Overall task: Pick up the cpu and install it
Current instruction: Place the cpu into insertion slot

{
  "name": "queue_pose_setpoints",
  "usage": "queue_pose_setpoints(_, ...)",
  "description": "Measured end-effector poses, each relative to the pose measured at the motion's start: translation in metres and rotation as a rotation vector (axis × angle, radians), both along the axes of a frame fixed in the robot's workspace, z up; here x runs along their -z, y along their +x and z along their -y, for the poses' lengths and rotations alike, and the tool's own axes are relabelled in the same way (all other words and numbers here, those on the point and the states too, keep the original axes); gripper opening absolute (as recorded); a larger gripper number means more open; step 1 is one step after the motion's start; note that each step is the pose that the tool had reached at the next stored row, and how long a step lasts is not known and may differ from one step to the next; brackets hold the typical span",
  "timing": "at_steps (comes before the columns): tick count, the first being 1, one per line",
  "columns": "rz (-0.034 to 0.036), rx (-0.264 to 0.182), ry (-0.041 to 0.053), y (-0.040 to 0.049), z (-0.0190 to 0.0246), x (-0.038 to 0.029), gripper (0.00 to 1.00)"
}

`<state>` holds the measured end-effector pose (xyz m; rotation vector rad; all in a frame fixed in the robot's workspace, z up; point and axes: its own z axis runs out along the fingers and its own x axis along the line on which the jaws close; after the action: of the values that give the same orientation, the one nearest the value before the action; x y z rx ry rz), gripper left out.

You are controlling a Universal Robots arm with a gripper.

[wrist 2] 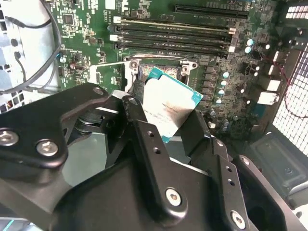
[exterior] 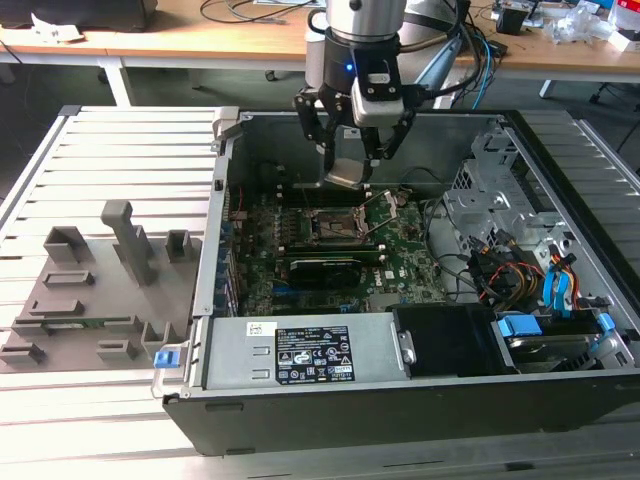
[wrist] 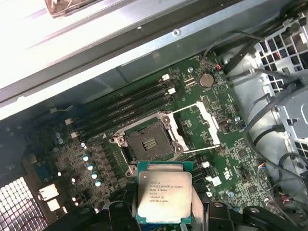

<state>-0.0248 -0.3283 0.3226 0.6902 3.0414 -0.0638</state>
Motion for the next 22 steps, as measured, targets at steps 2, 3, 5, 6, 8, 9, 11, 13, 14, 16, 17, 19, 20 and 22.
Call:
queue_pose_setpoints(2, 0.0000, 0.031, -0.0013, 0.0000, 0.0000, 0.0001, 0.54)
queue_pose_setpoints(3, -0.0001, 0.038, -0.0018, 0.0000, 0.0000, 0.0001, 0.54)
queue_pose_setpoints(5, 0.0000, 0.057, -0.0035, 0.0000, 0.0000, 0.0001, 0.54)
queue_pose_setpoints(6, 0.0000, 0.070, -0.0043, 0.0000, 0.0000, 0.0001, 0.54)
queue_pose_setpoints(8, -0.0001, 0.087, -0.0045, 0.0000, 0.0000, 0.0001, 0.54)
queue_pose_setpoints(9, -0.0001, 0.098, -0.0046, 0.0000, 0.0000, 0.0002, 0.54)
queue_pose_setpoints(11, -0.0001, 0.136, -0.0048, 0.0000, 0.0000, 0.0003, 0.54)
queue_pose_setpoints(13, -0.0002, 0.173, -0.0054, 0.0000, 0.0000, 0.0004, 0.54)
queue_pose_setpoints(14, -0.0002, 0.185, -0.0055, 0.0000, 0.0000, 0.0005, 0.54)
queue_pose_setpoints(16, -0.0003, 0.220, -0.0056, 0.0000, 0.0000, 0.0007, 0.54)
queue_pose_setpoints(17, -0.0003, 0.237, -0.0057, 0.0000, 0.0000, 0.0008, 0.54)
queue_pose_setpoints(19, -0.0004, 0.266, -0.0057, 0.0000, 0.0000, 0.0009, 0.54)
queue_pose_setpoints(20, -0.0004, 0.275, -0.0057, 0.0000, 0.0000, 0.0010, 0.54)
queue_pose_setpoints(22, -0.0005, 0.295, -0.0058, 0.0000, 0.0000, 0.0011, 0.54)
